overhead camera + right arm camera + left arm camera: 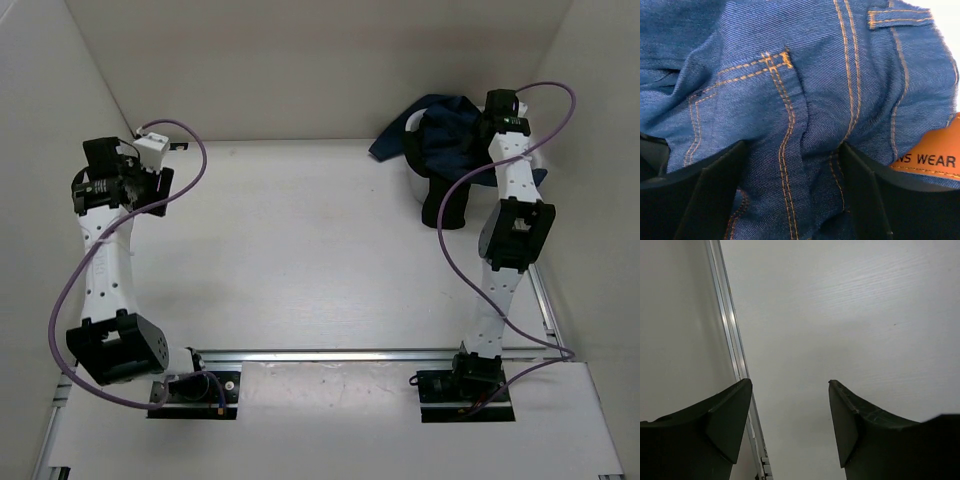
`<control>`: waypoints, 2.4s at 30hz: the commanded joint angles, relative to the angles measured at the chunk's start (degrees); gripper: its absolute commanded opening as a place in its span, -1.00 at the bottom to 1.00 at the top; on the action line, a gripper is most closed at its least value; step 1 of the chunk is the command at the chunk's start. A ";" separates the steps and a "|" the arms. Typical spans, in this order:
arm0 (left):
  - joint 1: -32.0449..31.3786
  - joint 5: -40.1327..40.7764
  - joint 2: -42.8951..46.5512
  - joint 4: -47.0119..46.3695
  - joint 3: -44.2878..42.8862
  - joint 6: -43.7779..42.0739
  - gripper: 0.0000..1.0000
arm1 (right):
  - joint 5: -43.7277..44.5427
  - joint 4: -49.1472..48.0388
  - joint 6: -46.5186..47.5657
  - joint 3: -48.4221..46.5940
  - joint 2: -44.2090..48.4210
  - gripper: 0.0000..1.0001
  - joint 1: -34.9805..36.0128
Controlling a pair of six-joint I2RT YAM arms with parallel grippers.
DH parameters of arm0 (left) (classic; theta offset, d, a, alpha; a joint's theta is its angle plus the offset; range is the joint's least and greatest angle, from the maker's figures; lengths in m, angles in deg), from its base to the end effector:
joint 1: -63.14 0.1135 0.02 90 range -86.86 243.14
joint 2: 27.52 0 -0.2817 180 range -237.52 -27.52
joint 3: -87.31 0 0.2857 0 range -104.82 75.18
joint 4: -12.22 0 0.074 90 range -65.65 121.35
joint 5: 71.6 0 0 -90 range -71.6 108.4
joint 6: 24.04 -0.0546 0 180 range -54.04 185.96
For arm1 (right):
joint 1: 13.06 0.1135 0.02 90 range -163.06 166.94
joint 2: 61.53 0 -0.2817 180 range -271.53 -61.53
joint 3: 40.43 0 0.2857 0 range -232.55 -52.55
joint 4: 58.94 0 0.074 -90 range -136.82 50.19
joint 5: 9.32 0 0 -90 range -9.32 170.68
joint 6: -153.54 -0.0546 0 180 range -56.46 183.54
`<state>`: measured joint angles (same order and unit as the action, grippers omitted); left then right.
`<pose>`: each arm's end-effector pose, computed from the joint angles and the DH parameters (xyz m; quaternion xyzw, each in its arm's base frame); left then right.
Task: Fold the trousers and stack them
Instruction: Grab the trousers from the pile, then flatten the trousers out
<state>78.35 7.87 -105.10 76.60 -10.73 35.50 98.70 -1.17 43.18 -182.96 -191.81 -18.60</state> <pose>0.3105 0.0741 0.3999 0.1572 0.9035 0.0734 0.3919 0.5653 -0.0718 0.2992 0.2626 0.8777 -0.0955 0.3894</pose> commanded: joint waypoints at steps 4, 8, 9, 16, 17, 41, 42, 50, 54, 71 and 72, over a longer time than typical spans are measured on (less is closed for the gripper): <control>-0.26 4.72 1.46 -0.13 1.18 5.41 0.16 | -6.24 -5.04 -1.70 1.12 7.66 -0.32 -1.14; -0.26 5.33 4.80 0.92 2.59 6.55 0.07 | -8.43 -3.28 -1.18 1.12 12.93 -1.00 -1.14; -0.26 5.86 5.33 1.45 2.59 6.55 0.07 | -9.40 -3.28 -1.17 1.99 14.60 -1.00 -1.14; -0.26 12.97 10.78 2.07 5.75 6.55 -0.02 | -22.67 -16.98 -8.63 6.76 34.71 -1.00 5.43; -0.26 16.90 11.48 2.07 6.27 8.55 -0.07 | -22.68 -18.47 -11.86 5.79 35.79 -1.00 7.71; 0.97 22.75 14.38 -0.22 7.92 7.88 0.57 | 0.51 -25.64 -18.66 54.60 60.28 -0.95 49.67; 0.97 21.44 15.00 0.65 9.78 6.56 0.60 | 2.18 -23.70 -19.88 62.57 62.06 -0.90 49.66; -0.25 18.60 15.18 6.37 30.23 -11.54 0.63 | 5.45 -9.36 -21.04 79.34 66.56 0.09 42.99; -0.26 27.73 15.87 3.40 42.47 -18.05 0.65 | 5.45 -9.96 -18.67 76.81 65.25 0.65 40.61; 0.27 35.92 14.48 -10.15 67.01 -20.96 0.82 | -2.08 -2.23 -23.06 52.36 25.72 0.99 28.31; 0.27 35.40 13.69 -10.93 67.80 -20.96 0.82 | -3.33 -1.71 -22.36 52.36 24.38 0.99 28.30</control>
<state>78.24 42.58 -90.43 69.04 55.22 14.50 100.18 -7.53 21.59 -128.98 -163.46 10.62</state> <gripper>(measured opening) 0.909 0.994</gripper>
